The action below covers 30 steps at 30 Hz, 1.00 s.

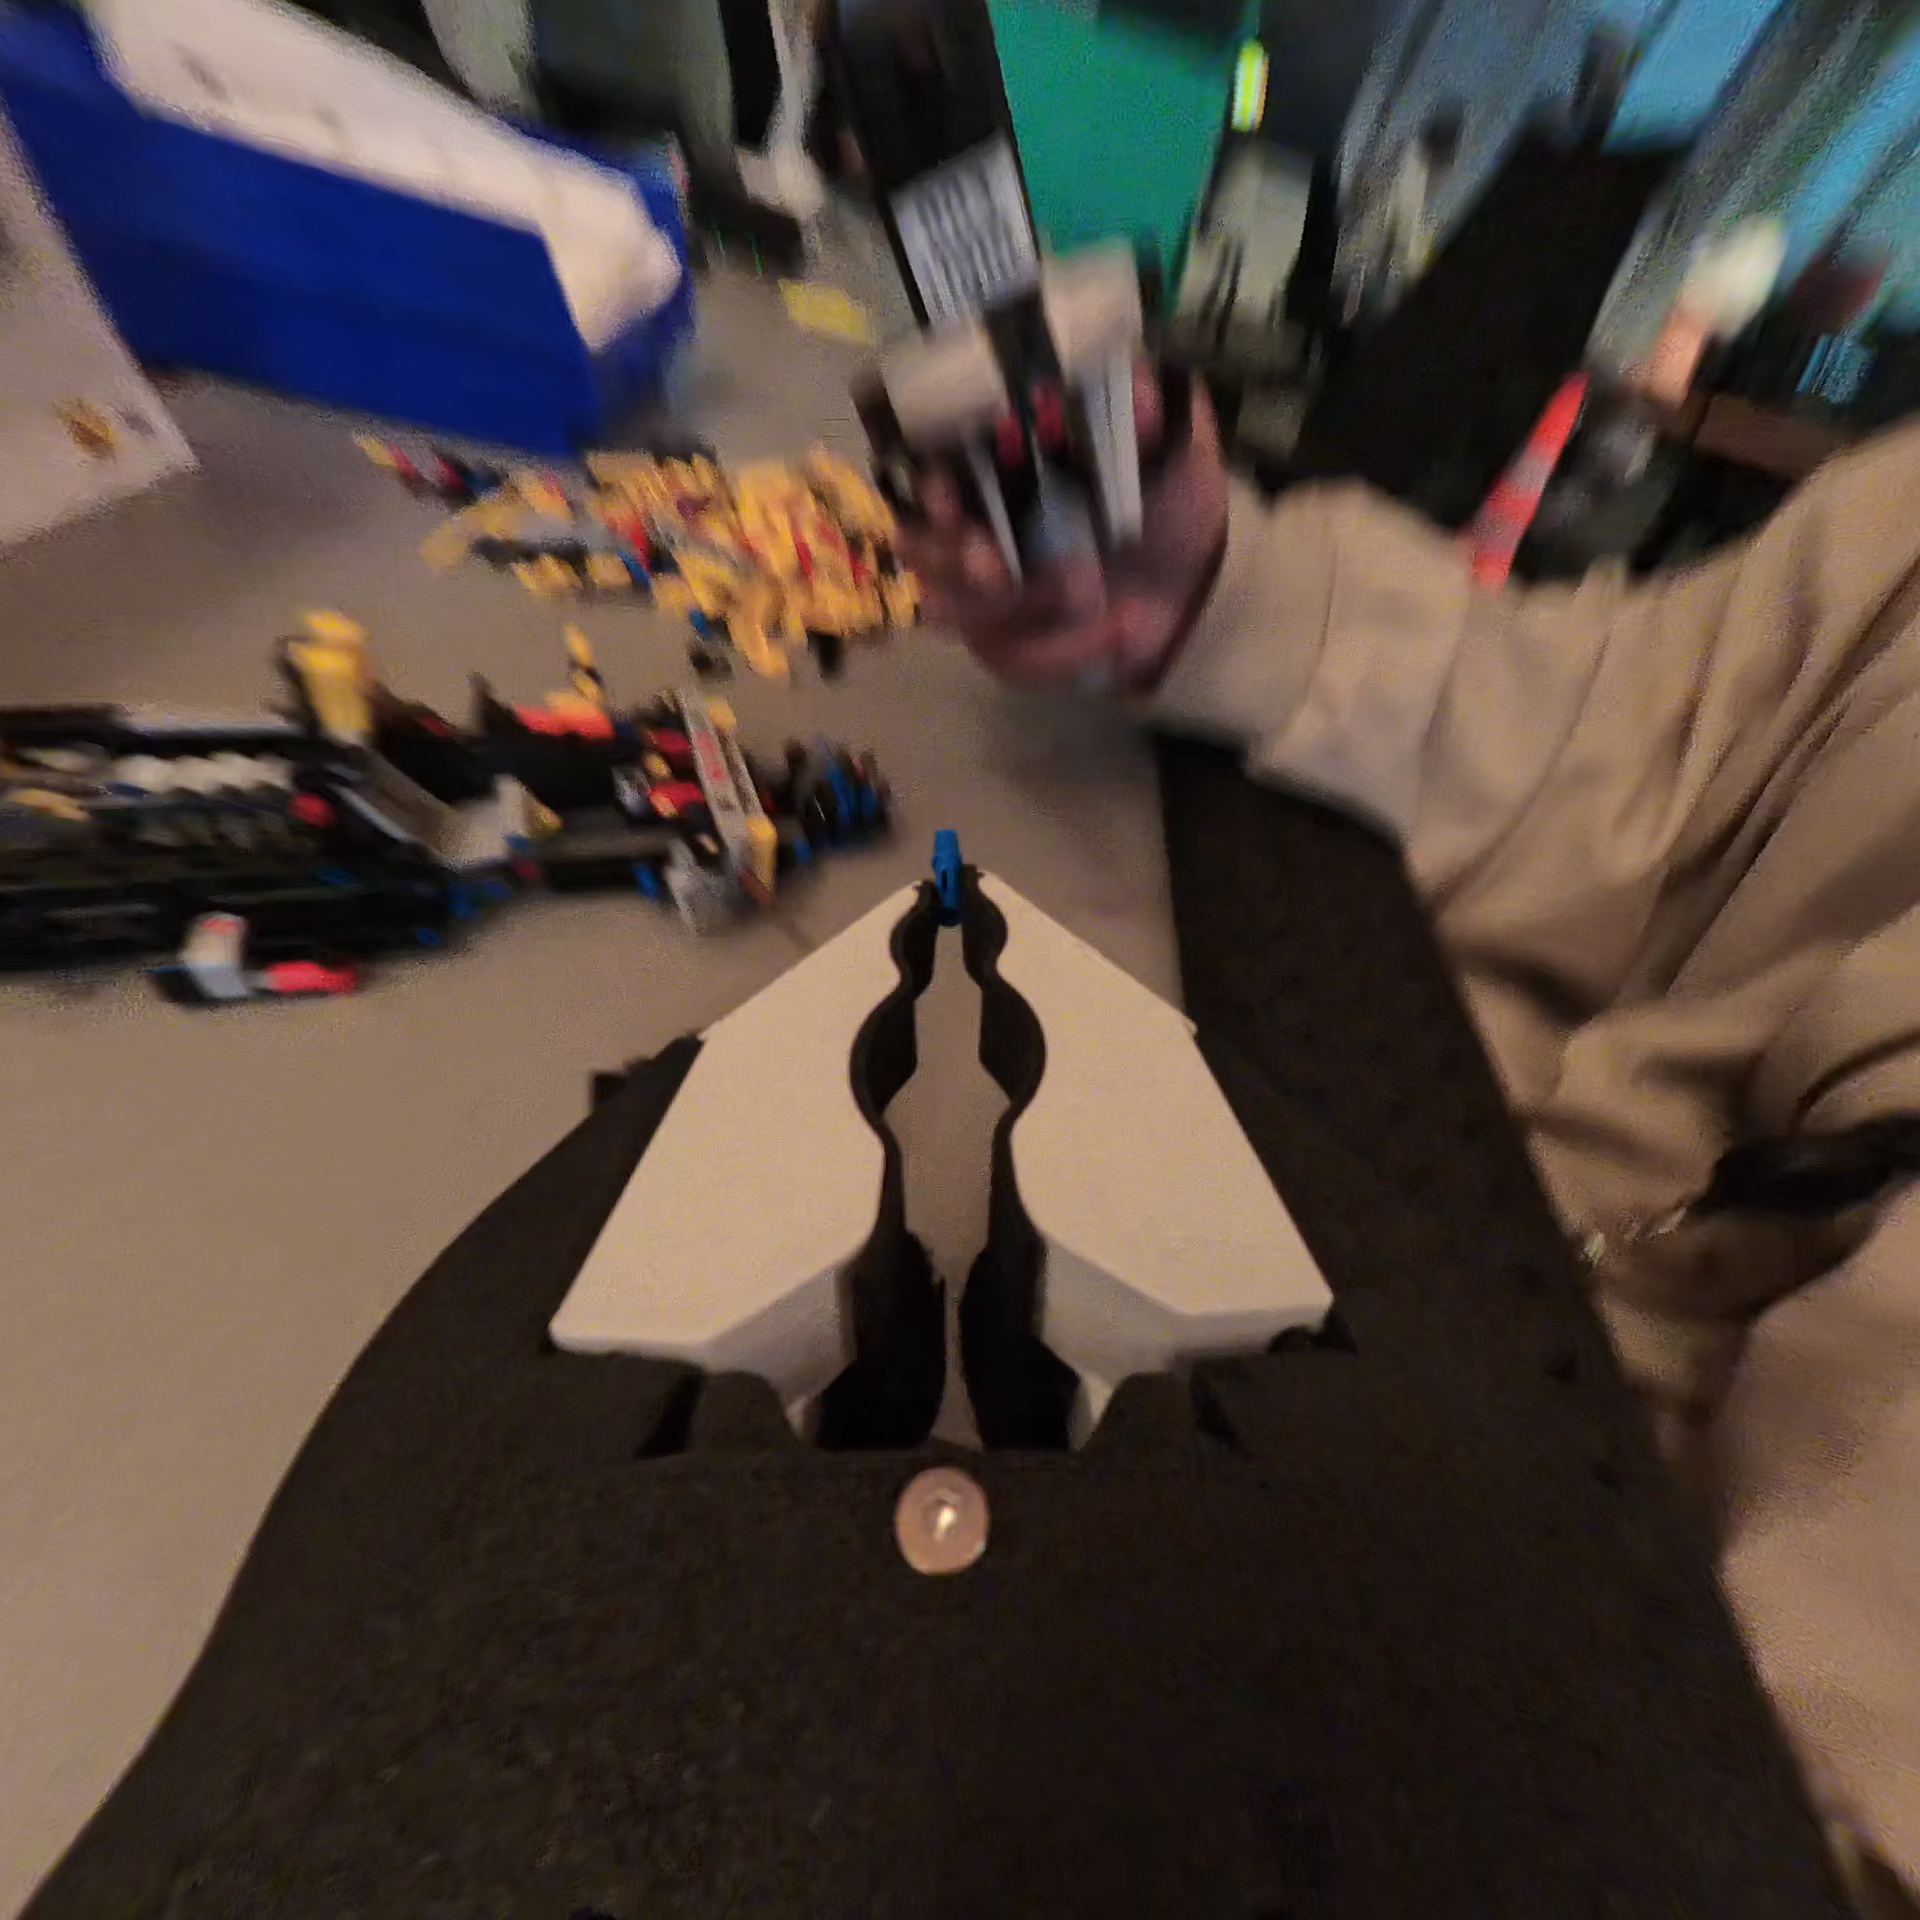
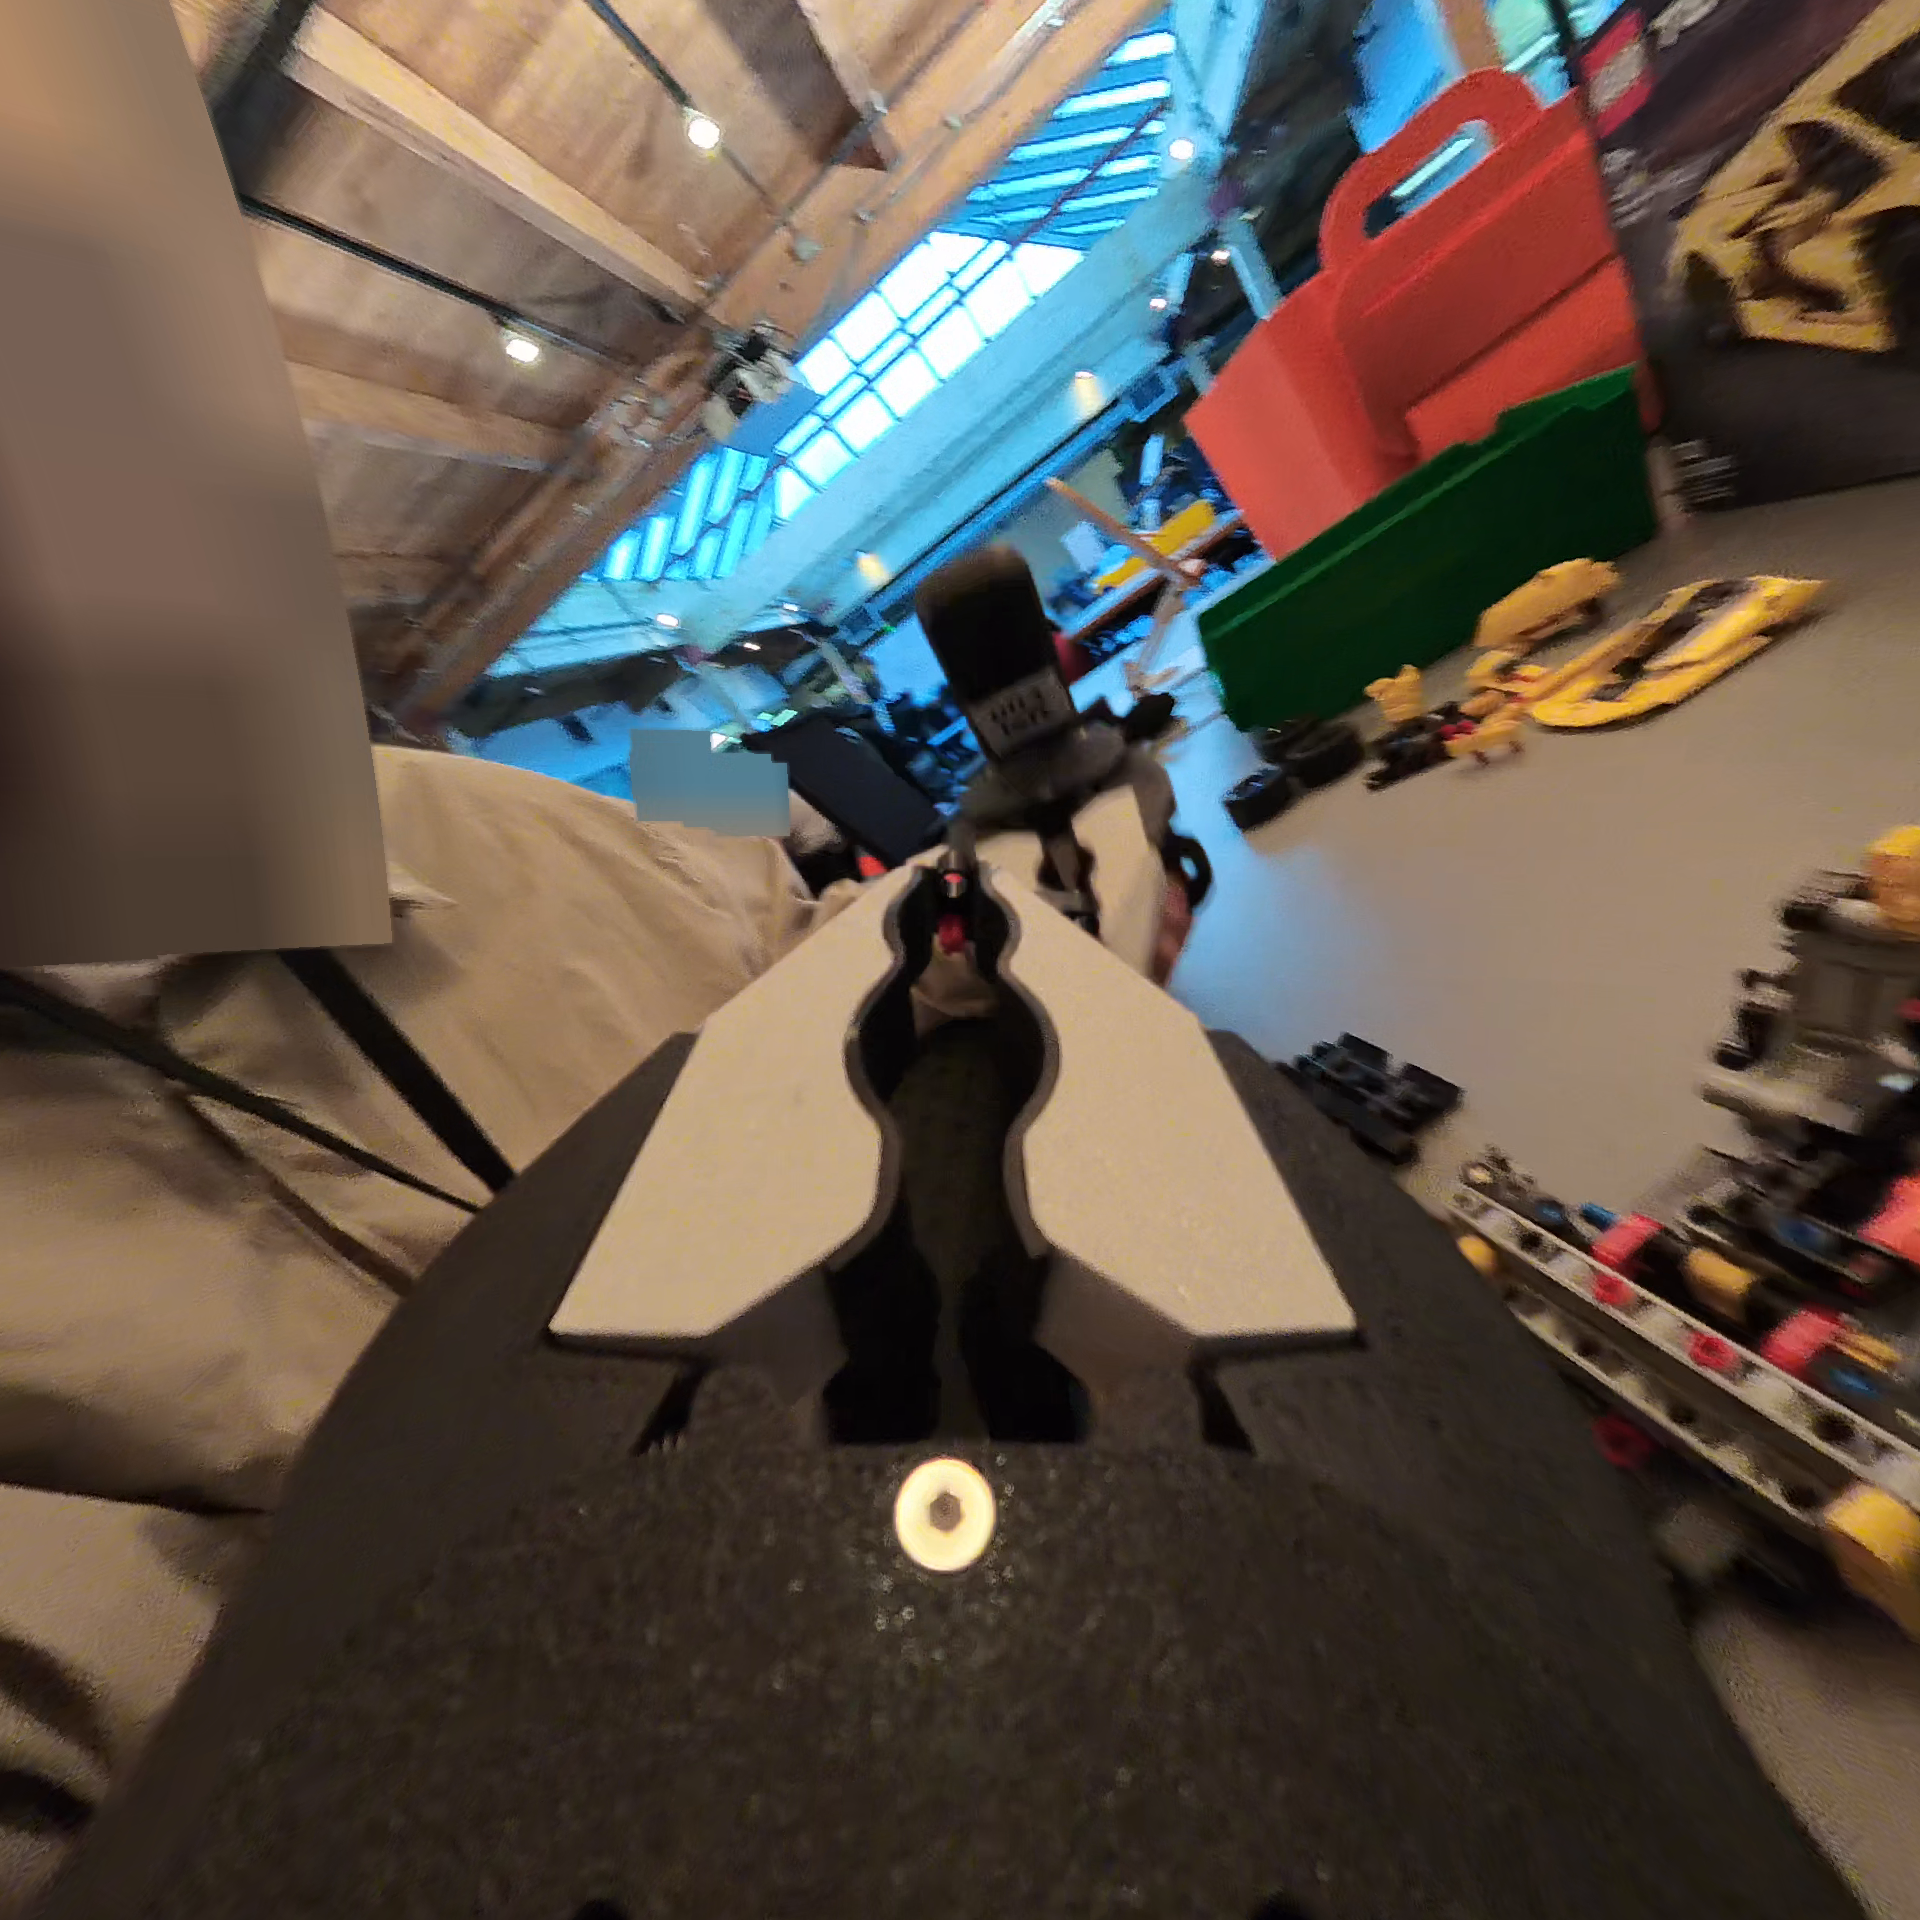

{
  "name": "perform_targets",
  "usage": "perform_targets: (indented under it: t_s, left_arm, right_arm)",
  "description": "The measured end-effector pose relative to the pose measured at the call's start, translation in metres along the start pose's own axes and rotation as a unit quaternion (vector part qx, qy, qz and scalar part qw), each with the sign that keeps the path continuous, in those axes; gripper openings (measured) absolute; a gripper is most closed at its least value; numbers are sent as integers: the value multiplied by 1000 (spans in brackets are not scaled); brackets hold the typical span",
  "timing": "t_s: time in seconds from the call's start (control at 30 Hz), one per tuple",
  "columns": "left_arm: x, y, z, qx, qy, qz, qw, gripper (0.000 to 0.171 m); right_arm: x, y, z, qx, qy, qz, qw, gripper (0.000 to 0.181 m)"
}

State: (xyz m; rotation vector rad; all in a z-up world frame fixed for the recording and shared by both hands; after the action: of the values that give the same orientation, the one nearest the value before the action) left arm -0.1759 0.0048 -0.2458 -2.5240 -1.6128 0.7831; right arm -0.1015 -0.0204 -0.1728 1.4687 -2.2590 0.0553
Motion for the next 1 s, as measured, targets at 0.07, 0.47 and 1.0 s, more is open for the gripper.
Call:
perform_targets:
  t_s: [0.07, 0.47, 1.0]
  left_arm:
    - [-3, 15, 25, 65, 59, -29, 996, 4]
    - [29, 22, 54, 148, 69, -137, 977, 6]
    - [-22, 14, -30, -94, 158, -93, 979, 13]
  right_arm:
    - [4, 0, -6, -19, 14, -23, 999, 6]
    - [-21, 16, 36, 94, 1, 57, 994, 5]
    - [0, 47, 41, 23, 281, -113, 953, 6]
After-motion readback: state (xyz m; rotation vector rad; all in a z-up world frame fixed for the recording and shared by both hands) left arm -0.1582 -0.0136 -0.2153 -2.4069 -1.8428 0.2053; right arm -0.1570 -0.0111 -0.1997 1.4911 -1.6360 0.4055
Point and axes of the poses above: each gripper's, where its closed fingertips meet, y out along the fingers, z out of its underside, x = y × z across the jaws, the point moved 1 cm from there along -y, back along the fingers, and after that the axes turned 12 degrees about -y, right-handed, at the moved point
